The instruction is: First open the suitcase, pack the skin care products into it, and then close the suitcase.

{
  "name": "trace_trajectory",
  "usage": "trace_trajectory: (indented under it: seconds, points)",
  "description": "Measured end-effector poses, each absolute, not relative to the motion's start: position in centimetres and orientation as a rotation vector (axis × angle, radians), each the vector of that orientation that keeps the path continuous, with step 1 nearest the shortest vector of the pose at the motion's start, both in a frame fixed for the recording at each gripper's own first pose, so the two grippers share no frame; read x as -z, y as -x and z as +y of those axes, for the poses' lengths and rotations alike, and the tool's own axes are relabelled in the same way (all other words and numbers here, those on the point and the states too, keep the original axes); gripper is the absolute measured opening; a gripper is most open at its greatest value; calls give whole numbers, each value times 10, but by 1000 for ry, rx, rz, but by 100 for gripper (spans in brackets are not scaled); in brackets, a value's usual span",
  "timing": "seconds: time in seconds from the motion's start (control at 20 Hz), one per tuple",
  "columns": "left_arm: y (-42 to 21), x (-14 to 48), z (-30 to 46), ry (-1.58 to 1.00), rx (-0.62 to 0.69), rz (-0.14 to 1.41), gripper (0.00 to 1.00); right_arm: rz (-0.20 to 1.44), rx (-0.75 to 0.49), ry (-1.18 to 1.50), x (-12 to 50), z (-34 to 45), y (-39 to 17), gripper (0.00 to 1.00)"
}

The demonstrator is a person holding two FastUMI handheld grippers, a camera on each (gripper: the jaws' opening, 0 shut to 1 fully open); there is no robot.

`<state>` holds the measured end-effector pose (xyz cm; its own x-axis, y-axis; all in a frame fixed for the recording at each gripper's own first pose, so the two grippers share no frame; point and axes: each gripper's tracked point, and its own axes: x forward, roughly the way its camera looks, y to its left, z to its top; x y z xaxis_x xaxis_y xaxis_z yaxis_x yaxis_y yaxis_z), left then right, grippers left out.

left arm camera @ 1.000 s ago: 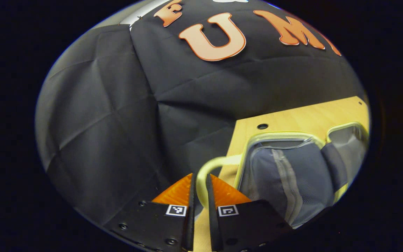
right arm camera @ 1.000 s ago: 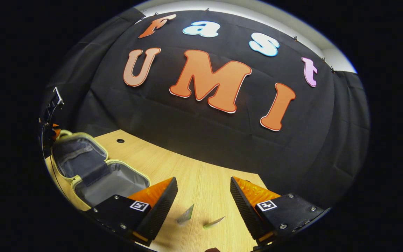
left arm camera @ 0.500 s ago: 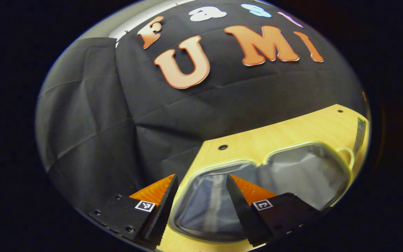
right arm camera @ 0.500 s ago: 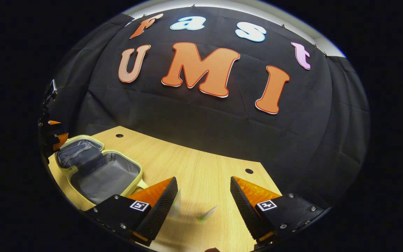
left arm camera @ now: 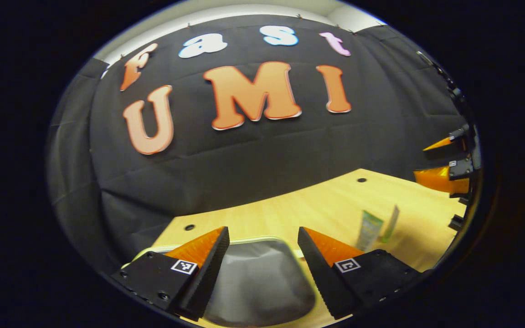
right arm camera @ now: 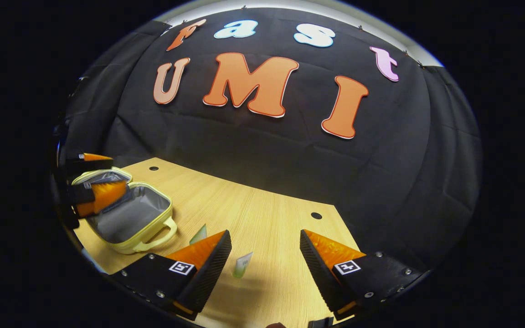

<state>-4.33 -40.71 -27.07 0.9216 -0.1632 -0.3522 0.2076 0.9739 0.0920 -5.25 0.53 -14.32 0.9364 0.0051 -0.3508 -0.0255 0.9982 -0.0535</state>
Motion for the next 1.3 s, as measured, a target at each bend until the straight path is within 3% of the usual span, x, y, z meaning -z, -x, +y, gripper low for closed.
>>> trace_trajectory:
  seconds: [0.3,0.7,0.8,0.95,1.0,1.05,1.3]
  points:
    - [61,312,-518,-113,382,371,94,344,-32,66,156,-19,66,96]
    - [32,410,-590,-17,449,505,94,351,-38,56,204,-26,78,96]
    - [23,425,-595,12,448,527,82,368,-41,39,219,-26,76,96]
    - [18,424,-597,10,460,512,43,389,-63,31,238,-21,69,96]
    - [16,422,-597,8,451,508,43,400,-75,26,244,-18,65,96]
    - [20,416,-595,6,455,512,37,413,-88,18,248,-14,61,96]
    - [21,365,-581,2,411,513,37,493,-186,-2,275,7,44,96]
